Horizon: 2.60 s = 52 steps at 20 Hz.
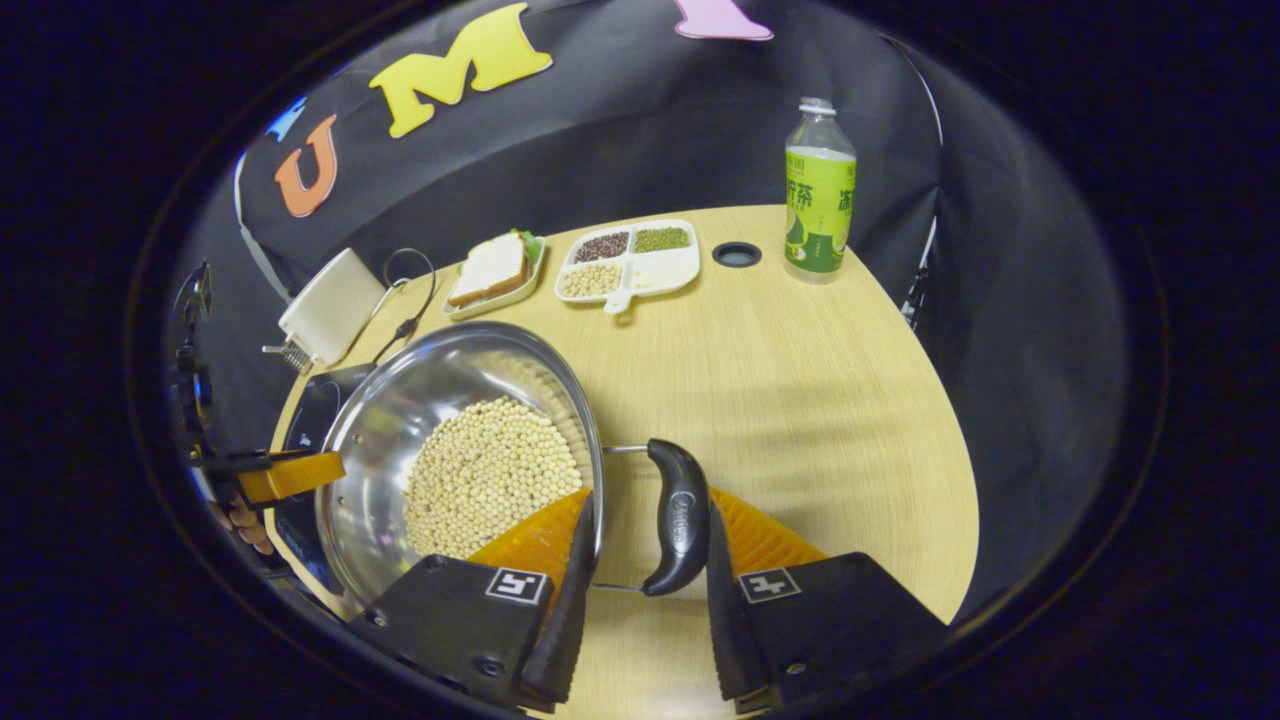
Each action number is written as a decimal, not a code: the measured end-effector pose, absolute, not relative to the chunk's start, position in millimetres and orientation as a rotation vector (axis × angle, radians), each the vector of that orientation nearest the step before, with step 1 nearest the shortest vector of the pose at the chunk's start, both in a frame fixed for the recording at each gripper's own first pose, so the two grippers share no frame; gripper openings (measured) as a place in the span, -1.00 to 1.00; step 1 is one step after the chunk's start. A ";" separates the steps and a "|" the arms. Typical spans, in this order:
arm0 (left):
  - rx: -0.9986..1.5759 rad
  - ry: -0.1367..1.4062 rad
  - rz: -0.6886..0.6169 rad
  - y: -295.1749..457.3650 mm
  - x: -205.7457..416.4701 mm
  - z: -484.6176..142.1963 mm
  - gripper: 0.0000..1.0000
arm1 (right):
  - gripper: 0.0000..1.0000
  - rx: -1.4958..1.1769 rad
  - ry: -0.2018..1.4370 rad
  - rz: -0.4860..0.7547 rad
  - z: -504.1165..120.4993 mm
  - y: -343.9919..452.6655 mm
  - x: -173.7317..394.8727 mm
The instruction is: First push the handle of the pot to place it horizontally, then grasp the pot with both hands and set it on the induction cooktop.
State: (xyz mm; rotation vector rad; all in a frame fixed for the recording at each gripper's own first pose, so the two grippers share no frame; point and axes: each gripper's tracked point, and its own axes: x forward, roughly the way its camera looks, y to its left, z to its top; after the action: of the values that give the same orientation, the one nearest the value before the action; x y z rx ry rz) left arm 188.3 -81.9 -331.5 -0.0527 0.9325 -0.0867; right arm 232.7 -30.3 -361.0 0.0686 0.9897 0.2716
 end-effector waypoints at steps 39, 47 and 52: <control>-0.212 0.716 -0.010 120.4 160.4 -206.2 -0.01 | 0.07 0.031 0.848 0.373 -234.3 191.5 198.4; -0.259 0.770 0.048 175.1 168.2 -248.2 0.00 | 0.10 0.017 0.911 0.397 -285.6 252.4 207.6; -0.253 0.784 0.072 195.4 175.7 -256.5 -0.01 | 0.07 0.046 0.929 0.396 -303.8 273.2 208.7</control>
State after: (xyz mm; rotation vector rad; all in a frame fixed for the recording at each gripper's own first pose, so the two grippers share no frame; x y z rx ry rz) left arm 175.7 195.4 -256.5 -0.2533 0.7838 0.0720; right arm 208.7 273.2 -303.8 0.0461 0.9288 0.3965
